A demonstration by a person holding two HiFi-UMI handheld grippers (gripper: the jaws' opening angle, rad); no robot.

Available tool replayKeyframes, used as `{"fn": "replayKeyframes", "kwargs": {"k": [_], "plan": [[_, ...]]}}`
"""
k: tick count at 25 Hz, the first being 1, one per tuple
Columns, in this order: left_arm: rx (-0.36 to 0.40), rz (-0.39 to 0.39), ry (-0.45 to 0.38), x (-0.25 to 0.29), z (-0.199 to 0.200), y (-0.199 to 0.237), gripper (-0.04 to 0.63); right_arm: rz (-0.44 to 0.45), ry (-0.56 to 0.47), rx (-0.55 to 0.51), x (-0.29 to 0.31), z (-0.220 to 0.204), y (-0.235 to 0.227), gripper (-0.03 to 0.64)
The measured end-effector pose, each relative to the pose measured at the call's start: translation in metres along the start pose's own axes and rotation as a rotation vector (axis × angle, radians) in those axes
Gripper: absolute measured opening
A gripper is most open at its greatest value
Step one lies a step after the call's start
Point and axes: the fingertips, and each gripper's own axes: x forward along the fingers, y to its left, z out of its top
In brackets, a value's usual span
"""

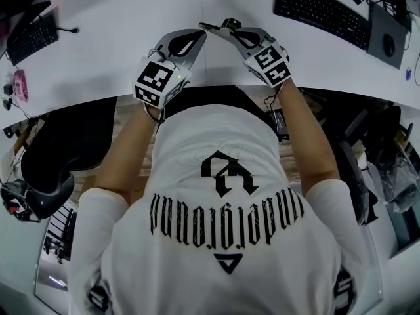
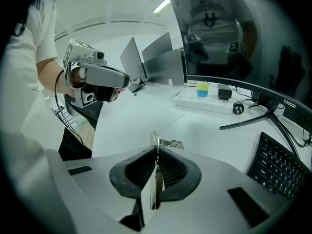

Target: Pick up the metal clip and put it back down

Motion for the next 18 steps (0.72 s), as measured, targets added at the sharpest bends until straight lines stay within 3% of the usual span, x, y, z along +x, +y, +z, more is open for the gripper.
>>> {"fn": "replayKeyframes", "kwargs": {"k": [18], "plan": [[0.02, 0.066, -0.082, -0.03, 0.025, -0.051, 0.012, -0.061, -0.121, -0.067, -0.089, 0.034, 0.03, 0.026]]}}
